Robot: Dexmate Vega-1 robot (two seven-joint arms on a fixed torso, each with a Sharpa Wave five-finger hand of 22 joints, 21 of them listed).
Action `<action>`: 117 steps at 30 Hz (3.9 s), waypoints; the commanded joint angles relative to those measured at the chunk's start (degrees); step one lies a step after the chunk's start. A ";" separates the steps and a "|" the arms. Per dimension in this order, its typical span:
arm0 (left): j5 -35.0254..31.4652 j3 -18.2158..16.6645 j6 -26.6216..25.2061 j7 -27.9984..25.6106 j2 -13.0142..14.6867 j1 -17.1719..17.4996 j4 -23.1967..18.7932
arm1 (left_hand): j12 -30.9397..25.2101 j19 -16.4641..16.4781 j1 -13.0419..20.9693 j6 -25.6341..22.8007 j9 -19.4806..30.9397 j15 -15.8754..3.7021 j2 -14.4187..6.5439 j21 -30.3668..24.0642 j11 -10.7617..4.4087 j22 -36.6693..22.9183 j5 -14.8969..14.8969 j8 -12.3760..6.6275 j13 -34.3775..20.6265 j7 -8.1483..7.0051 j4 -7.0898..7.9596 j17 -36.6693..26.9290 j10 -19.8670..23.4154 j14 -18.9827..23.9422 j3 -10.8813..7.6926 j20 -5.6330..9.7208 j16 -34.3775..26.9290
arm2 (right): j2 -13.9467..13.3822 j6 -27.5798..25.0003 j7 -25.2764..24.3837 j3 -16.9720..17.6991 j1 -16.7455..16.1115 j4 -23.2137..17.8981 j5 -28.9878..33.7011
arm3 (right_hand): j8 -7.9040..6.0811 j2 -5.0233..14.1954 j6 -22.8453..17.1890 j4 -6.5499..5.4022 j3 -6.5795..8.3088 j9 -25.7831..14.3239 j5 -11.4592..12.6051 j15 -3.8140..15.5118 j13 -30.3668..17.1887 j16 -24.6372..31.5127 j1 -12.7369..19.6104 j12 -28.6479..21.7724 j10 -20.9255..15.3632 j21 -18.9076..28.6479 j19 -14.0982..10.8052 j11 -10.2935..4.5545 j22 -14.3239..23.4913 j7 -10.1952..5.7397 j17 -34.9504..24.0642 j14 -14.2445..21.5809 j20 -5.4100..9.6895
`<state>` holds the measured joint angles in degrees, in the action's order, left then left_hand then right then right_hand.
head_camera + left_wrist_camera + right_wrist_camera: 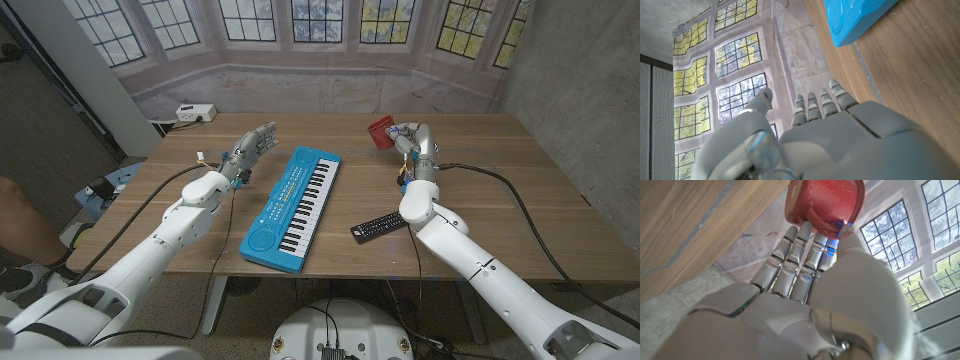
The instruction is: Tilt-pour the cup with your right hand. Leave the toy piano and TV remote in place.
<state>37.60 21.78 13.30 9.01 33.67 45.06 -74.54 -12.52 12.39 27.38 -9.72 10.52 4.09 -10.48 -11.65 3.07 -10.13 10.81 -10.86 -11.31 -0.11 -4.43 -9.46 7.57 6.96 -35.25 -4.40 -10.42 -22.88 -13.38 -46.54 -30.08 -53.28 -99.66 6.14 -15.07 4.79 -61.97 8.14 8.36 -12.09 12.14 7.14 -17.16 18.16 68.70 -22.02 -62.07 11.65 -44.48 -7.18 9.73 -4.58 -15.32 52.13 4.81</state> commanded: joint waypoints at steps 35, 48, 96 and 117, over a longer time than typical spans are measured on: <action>1.06 -1.51 -0.94 -2.30 2.34 4.75 -6.18 | 0.22 0.55 0.52 -0.29 0.25 0.03 0.05 0.02 0.06 -0.07 0.24 0.05 -0.17 0.26 0.15 -0.27 0.25 0.53 -0.21 -0.15 0.11 | 8.63 9.17 -10.63 0.54 -0.58 12.55 -3.47 | -0.48 0.38 -0.62 0.26 -0.32 -0.28 -0.05 5.85 -0.17 -0.07 0.61 0.26 -0.39 0.04 0.03 0.04 0.28 -0.29 -0.42 0.60 4.25; 1.31 -2.31 -1.11 -4.44 3.11 7.57 -9.15 | 0.25 0.56 0.52 -0.31 0.25 0.07 0.07 0.03 0.20 -0.07 0.23 0.04 -0.18 0.25 0.15 -0.26 0.21 0.54 -0.22 -0.14 0.12 | 9.54 10.58 -10.49 0.53 1.04 16.17 -4.99 | -0.46 0.45 -0.69 0.27 -0.37 -0.29 -0.09 5.92 -0.15 -0.09 0.74 0.33 -0.51 -0.01 0.18 -0.09 0.28 -0.46 -0.48 0.70 4.46; 1.98 -2.88 -0.84 -5.82 2.82 9.49 -9.79 | 0.25 0.62 0.62 -0.30 0.25 0.04 0.04 0.05 0.11 -0.07 0.24 0.05 -0.18 0.27 0.16 -0.26 0.27 0.60 -0.25 -0.17 0.12 | 10.83 10.34 -10.57 -0.39 4.48 22.75 -8.76 | -0.33 0.43 -0.66 0.22 -0.71 -0.33 -0.16 5.97 -0.47 -0.43 0.78 0.49 -0.56 -0.03 0.38 -0.22 0.27 -0.49 -0.55 0.71 4.54; 2.37 -3.76 0.28 -6.28 3.36 11.87 -11.13 | 0.25 0.62 0.73 -0.45 0.25 0.15 0.06 0.06 0.12 -0.07 0.23 0.00 -0.19 0.36 0.05 -0.24 0.31 0.71 -0.20 -0.21 0.09 | 6.72 3.54 -7.42 -0.72 1.18 13.22 -8.55 | 0.33 0.01 0.78 -0.28 -1.37 -0.35 -0.25 5.43 -0.52 -0.85 -0.31 1.16 0.76 -0.16 0.80 -0.04 0.25 0.04 -0.50 0.18 3.71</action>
<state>39.87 18.26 12.92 2.93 36.92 56.13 -85.25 -12.30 12.70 27.38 -9.93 10.52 4.20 -10.47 -11.66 3.07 -10.12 10.81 -10.86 -11.31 0.10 -4.43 -9.46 7.57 7.06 -35.25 -4.71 -10.42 -13.64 -6.37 -55.74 -30.63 -50.22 -80.79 -2.49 -14.83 4.85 -61.67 7.74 7.34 -12.24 11.62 7.34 -17.60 17.70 68.71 -20.96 -61.66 11.67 -44.03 -7.18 9.76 -4.59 -15.68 52.54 4.82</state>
